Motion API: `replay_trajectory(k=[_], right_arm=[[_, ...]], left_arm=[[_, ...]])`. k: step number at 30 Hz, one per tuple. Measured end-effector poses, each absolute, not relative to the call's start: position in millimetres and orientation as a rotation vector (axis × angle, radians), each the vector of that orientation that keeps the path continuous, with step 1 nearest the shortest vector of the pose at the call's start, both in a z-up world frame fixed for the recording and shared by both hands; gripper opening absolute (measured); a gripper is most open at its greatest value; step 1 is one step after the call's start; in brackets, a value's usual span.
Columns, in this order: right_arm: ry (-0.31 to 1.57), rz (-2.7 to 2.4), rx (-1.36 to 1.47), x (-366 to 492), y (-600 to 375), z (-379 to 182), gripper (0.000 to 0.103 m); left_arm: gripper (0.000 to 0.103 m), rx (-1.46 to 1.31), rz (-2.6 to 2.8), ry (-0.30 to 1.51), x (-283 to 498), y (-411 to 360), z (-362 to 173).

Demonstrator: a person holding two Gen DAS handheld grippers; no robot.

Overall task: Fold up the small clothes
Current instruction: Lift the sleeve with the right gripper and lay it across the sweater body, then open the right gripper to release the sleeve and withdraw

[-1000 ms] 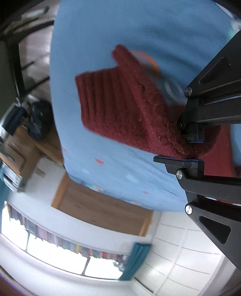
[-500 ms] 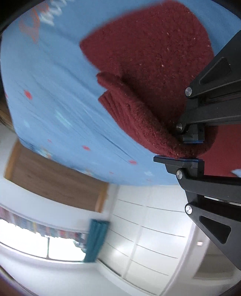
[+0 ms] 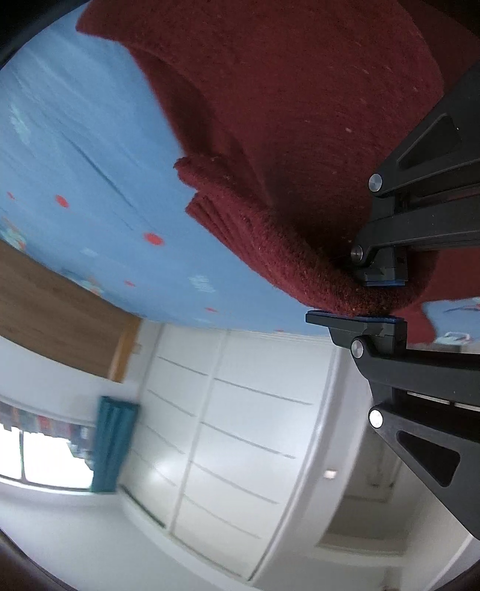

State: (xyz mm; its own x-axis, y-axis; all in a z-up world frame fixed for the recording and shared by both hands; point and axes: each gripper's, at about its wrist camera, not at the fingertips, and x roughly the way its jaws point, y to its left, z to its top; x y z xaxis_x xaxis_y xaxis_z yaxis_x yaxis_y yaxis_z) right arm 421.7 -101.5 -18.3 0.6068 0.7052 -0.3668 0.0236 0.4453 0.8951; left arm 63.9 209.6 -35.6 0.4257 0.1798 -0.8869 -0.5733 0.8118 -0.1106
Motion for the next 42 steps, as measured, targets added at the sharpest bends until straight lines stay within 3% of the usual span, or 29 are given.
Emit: replay_trajectory(k=[27,30,35,42], right_arm=[[1.161,0.46,0.516,407.3,29.5,-78.4,0.019],[1.176,0.449,0.468,401.8,39.4,-85.2,0.026],[1.171,0.47,0.404,400.8,61.5,-79.8,0.049],[1.086,0.479,0.258,386.0,56.0,-36.5,0.049]], left_arm=[[0.101,-0.44,0.527,1.029,48.0,232.6,-35.6],[0.101,-0.448,0.52,1.04,49.7,233.4,-40.2],[0.101,-0.453,0.506,1.04,52.2,233.6,-41.9],[0.101,-0.419,0.505,0.987,59.4,236.3,-36.1]])
